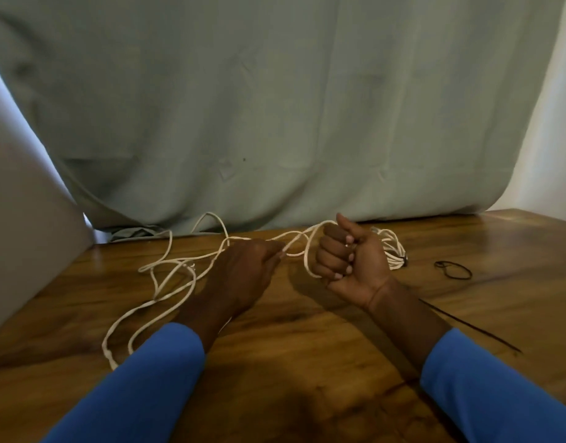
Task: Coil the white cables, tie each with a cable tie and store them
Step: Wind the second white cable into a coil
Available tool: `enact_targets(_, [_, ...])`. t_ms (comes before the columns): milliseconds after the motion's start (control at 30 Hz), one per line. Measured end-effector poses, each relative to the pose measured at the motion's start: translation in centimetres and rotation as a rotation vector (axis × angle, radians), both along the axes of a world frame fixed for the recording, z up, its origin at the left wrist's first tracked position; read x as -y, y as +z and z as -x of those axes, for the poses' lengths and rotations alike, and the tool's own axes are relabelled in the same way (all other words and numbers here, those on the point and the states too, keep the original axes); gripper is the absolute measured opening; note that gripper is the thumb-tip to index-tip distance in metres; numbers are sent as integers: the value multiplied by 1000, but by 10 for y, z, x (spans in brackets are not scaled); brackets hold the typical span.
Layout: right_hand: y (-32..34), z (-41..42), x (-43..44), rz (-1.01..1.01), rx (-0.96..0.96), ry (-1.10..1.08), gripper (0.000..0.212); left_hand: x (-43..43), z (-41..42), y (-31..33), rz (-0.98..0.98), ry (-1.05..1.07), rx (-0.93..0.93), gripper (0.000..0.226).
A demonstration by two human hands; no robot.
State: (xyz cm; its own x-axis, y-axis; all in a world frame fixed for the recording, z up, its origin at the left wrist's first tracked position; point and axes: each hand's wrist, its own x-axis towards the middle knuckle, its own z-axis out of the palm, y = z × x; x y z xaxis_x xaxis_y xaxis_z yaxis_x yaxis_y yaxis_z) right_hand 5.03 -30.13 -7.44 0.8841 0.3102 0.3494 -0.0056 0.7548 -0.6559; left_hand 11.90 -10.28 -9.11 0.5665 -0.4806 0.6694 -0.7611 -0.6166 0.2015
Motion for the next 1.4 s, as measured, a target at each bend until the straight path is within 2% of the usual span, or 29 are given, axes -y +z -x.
enact_targets(67, [3,1,15,-69,-20,-143,54,9,7,5,-183,-81,-67,41])
enact_targets(167, [5,1,40,-167,-38,-309,52,19,26,11,-442,-56,-119,47])
enact_targets(267, [6,4,67,-307,-105,-484,59,14,35,13,-576,-53,-215,14])
enact_targets(300, [6,7,73,-349,-130,-540,60,10,41,14,-589,-40,-221,15])
enact_targets(333, [5,8,77,-385,-154,-590,61,7,46,14,-612,-23,-186,19])
enact_targets(433, [4,9,76,-429,-216,-699,59,-5,66,14,-588,25,-27,60])
enact_targets(467, [4,8,73,-436,-223,-721,56,-8,72,14,-595,48,35,62])
enact_targets(533, [4,6,65,-424,-213,-729,50,-11,79,13,-602,-36,186,49])
enact_targets(600, [4,3,56,-365,-196,-695,46,-12,85,12,-703,-43,277,31])
enact_targets(700, [2,5,44,-270,-174,-573,50,-6,88,8,-789,4,203,29])
enact_targets(767, [3,9,37,-204,-155,-489,56,-5,89,12,-816,25,264,32])
enact_targets(900, [7,12,13,-80,-172,-526,48,-12,84,9,-673,-182,258,26])
enact_targets(1000, [1,11,-8,79,-147,-608,42,-8,89,8,-537,-337,180,24])
enact_targets(1067, [-5,15,-19,308,-31,-700,41,-8,91,9,-373,-381,135,23])
enact_targets(1133, [-7,25,-28,616,90,-785,41,-16,86,15,-171,-349,130,26])
enact_targets(1167, [-8,30,-32,707,128,-780,41,-22,81,18,-72,-320,135,26])
enact_targets(1267, [-9,39,-40,766,142,-641,42,-43,63,26,169,-197,170,23])
enact_targets(1400, [-14,33,-42,613,-3,-371,40,-53,47,20,246,-68,108,21])
